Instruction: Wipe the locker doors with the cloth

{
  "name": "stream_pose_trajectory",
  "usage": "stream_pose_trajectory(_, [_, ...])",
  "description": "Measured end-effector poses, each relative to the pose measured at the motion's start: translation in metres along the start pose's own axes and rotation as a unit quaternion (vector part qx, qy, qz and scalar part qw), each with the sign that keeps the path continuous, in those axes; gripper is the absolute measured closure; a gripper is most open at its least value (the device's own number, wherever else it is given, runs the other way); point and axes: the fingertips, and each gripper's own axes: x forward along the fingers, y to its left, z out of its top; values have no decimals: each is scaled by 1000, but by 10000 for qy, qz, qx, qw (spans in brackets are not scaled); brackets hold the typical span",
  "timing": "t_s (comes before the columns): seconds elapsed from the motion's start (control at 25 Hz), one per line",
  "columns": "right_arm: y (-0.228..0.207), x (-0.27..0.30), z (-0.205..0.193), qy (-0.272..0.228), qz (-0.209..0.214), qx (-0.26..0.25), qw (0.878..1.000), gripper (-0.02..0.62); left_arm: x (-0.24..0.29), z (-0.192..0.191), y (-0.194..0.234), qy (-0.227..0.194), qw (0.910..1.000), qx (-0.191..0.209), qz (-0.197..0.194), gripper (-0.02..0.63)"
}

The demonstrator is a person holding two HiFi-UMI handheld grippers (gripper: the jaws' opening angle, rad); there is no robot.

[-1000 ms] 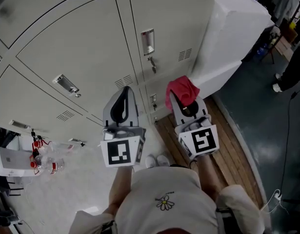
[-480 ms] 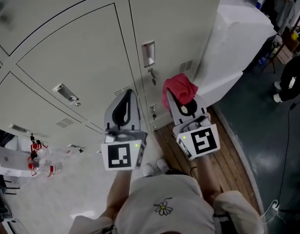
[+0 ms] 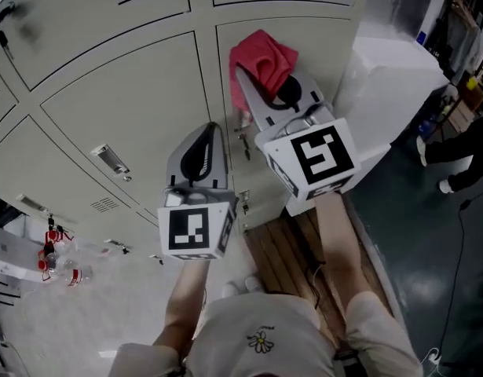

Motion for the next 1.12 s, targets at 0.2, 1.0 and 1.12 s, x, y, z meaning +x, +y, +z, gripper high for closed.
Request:
stream_pose_trajectory(0.2, [-5, 23, 13, -88, -17, -109, 9999, 563, 14, 16, 0, -238, 9997, 51, -32, 591])
stream_pose_trajectory(1.0, [-49, 30, -5, 226, -513, -437, 9975, 563, 29, 22, -1, -276, 9995, 114, -79, 591])
stream_pose_trajectory(1.12, [-81, 16, -18, 389, -828, -571, 9942, 563, 33, 22, -4, -286, 9995, 106, -106, 591])
